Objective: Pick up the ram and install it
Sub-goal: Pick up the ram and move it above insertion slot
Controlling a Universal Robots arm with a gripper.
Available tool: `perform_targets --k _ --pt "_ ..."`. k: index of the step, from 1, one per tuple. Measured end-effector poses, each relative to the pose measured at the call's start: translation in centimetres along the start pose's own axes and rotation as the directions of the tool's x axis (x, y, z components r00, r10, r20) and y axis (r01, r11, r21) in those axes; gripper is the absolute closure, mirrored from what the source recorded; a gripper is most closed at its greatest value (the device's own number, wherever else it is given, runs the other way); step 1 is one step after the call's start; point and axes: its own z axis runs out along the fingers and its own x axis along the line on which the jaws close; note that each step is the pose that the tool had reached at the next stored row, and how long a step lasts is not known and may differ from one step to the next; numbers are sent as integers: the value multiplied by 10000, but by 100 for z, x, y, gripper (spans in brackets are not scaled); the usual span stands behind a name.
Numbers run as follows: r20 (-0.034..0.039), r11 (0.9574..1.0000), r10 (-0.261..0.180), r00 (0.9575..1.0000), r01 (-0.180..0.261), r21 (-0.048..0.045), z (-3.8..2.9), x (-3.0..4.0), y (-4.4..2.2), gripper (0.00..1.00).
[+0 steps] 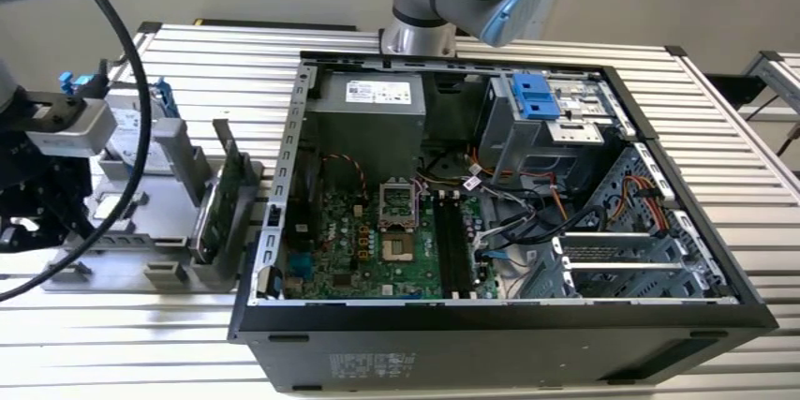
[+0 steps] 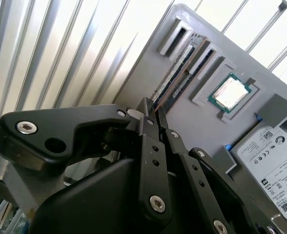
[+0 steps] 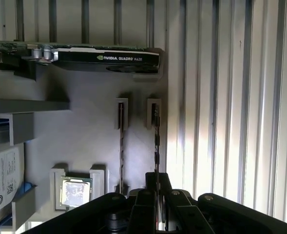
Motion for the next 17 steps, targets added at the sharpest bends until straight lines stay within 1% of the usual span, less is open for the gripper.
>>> perform_targets --k 17 --pt "0 10000 0 10000 0 0 -199 -3 -1 100"
